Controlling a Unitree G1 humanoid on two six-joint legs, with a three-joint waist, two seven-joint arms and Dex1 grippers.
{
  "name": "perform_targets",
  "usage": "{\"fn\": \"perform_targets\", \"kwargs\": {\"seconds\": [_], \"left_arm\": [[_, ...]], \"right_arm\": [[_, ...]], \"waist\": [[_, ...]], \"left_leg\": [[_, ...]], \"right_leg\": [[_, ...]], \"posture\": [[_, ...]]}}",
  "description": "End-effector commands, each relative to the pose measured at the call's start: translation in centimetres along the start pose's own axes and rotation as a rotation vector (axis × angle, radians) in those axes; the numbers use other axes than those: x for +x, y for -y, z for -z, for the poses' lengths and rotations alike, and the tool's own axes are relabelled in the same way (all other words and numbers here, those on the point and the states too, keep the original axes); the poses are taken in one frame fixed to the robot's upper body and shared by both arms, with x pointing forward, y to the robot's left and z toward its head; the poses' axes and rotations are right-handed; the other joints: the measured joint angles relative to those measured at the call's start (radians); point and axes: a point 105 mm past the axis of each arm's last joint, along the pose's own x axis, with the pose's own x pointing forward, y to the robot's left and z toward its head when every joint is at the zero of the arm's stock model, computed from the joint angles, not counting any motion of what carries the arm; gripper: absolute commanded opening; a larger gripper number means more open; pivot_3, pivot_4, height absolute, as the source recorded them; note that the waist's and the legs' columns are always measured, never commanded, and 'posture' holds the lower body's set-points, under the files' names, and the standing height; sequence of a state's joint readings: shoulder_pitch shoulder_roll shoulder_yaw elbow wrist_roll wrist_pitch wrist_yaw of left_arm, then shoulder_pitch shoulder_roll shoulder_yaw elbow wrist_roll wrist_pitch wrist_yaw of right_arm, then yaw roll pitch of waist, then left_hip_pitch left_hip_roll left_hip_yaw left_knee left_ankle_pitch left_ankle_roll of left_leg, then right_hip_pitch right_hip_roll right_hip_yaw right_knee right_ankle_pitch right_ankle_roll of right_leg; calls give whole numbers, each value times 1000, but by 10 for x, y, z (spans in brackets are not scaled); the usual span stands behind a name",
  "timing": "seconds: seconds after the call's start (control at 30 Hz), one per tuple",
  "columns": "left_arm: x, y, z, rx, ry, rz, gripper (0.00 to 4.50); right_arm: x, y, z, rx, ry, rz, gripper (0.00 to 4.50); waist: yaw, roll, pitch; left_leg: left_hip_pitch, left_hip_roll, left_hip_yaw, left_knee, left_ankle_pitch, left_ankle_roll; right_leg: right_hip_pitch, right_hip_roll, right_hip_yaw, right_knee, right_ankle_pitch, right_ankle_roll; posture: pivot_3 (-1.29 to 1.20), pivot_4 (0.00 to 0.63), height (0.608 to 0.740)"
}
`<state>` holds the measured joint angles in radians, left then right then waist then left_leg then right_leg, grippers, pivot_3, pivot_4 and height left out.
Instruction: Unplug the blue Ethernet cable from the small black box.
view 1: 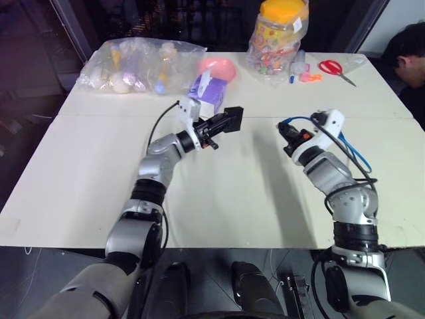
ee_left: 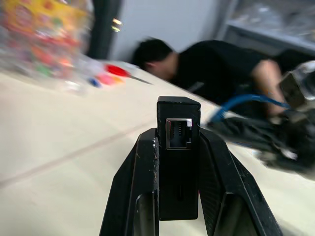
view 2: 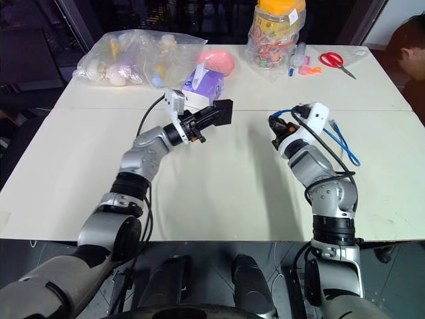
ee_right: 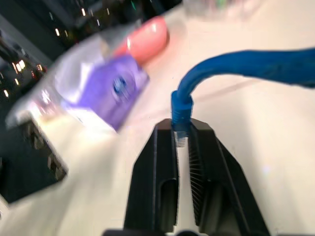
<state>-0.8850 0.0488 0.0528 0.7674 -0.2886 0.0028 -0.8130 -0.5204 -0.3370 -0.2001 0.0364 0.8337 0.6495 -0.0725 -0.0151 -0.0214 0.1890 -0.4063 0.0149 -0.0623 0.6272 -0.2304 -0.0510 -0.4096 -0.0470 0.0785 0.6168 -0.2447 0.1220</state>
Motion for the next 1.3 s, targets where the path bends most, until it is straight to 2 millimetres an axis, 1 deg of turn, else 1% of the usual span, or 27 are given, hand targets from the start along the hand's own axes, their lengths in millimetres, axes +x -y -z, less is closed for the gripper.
{"fn": "perform_targets", "kwargs": {"seconds": [0.03, 0.07, 0.1, 0.13, 0.2, 0.23, 0.27, 0.37, 0.43, 0.5, 0.57, 0.6, 0.67, 0.77, 0.87, 0.97, 1.0, 1.03, 1.1, 1.17, 1.3], "left_arm": [[11, 9, 11, 107, 1, -14, 474], [13, 10, 15, 84, -2, -16, 474], [13, 10, 19, 96, -10, -20, 474], [13, 10, 22, 101, -16, -26, 474], [13, 7, 25, 116, -25, -45, 474], [12, 6, 26, 120, -28, -46, 474], [12, 6, 27, 132, -33, -49, 474], [8, 4, 33, 163, -59, -44, 474], [4, 3, 39, 155, -76, -39, 474], [0, 2, 45, 153, -96, -37, 474], [-7, 0, 54, 138, -137, -26, 474], [-9, 0, 58, 128, -152, -16, 1495], [-13, -2, 61, 116, -170, -18, 2262], [-17, -7, 62, 111, -195, -26, 3355], [-27, -15, 54, 91, -200, -12, 3355], [-40, -20, 41, 88, -202, 23, 3355], [-47, -20, 34, 85, -206, 44, 3355], [-57, -19, 27, 83, -217, 73, 3355], [-81, -14, 16, 90, -264, 124, 3355], [-96, -10, 10, 78, -287, 134, 3355], [-115, -9, 0, 41, -307, 90, 3355]], "right_arm": [[10, 19, -1, 13, -25, 102, 1209], [10, 25, 0, 46, -27, 126, 1748], [10, 28, 1, 68, -31, 137, 2134], [10, 30, 2, 88, -33, 143, 2653], [5, 29, 5, 112, -54, 129, 3819], [1, 27, 7, 116, -66, 120, 4281], [-4, 24, 11, 115, -84, 98, 4458], [-19, 16, 21, 72, -125, 42, 4458], [-29, 10, 25, 84, -127, 4, 4458], [-37, 8, 27, 88, -120, -9, 4458], [-44, 9, 27, 98, -98, -8, 4458], [-46, 9, 26, 103, -89, -3, 4500], [-47, 11, 22, 108, -60, 2, 4500], [-47, 7, 19, 104, -40, -27, 4500], [-49, 5, 20, 59, -54, -52, 4500], [-56, 0, 18, 29, -56, -105, 4500], [-61, -6, 16, 29, -50, -159, 4500], [-69, -17, 12, 22, -41, -245, 4500], [-85, -28, 10, -32, -60, -361, 4500], [-92, -25, 12, -80, -94, -381, 4500], [-102, -16, 16, -165, -150, -382, 4500]], "waist": [[1, 0, 0], [3, 0, 0], [4, 0, 0], [3, 0, 0], [1, 0, 0], [1, 0, 0], [2, 0, 0], [1, 1, 0], [1, 1, 0], [-2, 1, 0], [-2, 1, 0], [-3, 1, 0], [-4, 1, -1], [-3, 1, -1], [-4, 1, -1], [-4, 1, -1], [-5, 1, -1], [-7, 1, -1], [-14, 1, 0], [-19, 1, -1], [-11, 1, -1]], "left_leg": [[0, 0, 0, 0, 0, 0], [0, 0, 0, 0, 0, 0], [0, 0, 0, 0, 0, 0], [-1, 0, 0, 0, 0, 0], [-1, 0, 0, 0, 0, 1], [-1, 0, 0, 0, 0, 1], [-1, 0, 0, 0, -1, 1], [-1, 0, -1, 0, -1, 2], [-1, 0, -1, 0, -1, 2], [-1, 0, -1, 1, -1, 2], [-1, 0, -1, 1, -1, 2], [-1, 0, -1, 1, -1, 2], [0, 0, -1, 2, -1, 2], [0, 0, -1, 2, -1, 2], [0, 0, -1, 2, -1, 2], [0, 0, -1, 1, -1, 2], [0, 0, -1, 1, -1, 2], [0, 0, -1, 1, -1, 2], [0, 1, -1, 0, -1, 2], [0, 1, -1, -1, -1, 2], [2, 1, -2, 3, -1, 2]], "right_leg": [[0, 0, 0, 0, 0, 0], [0, 0, 0, 0, 0, 0], [0, 0, 0, 0, 0, 0], [0, 0, -1, -1, 0, 0], [0, 0, 0, -1, 1, 2], [0, 0, 0, -1, 1, 2], [0, 0, 0, 0, 1, 2], [0, 0, -1, 0, 1, 2], [0, 0, -1, 0, 1, 2], [0, 0, -1, 0, 1, 2], [0, 0, -1, 0, 1, 2], [0, 0, -1, 1, 1, 2], [1, 0, 0, 1, 1, 2], [1, 1, 0, 1, 1, 2], [1, 1, 0, 1, 1, 2], [1, 1, -1, 2, 1, 2], [0, 1, -1, 2, 1, 2], [0, 1, -1, 2, 1, 2], [0, 1, -1, 2, 1, 2], [0, 0, -1, 2, 1, 2], [4, 0, -2, 1, 0, 1]], "posture": [[0, 150, 739], [0, 150, 739], [0, 150, 739], [0, 150, 739], [0, 150, 739], [0, 150, 739], [0, 150, 739], [0, 150, 739], [0, 150, 739], [0, 150, 739], [0, 150, 739], [0, 150, 739], [0, 150, 739], [0, 150, 739], [0, 150, 739], [0, 150, 739], [0, 150, 739], [0, 150, 739], [0, 150, 739], [0, 150, 739], [0, 150, 739]]}}
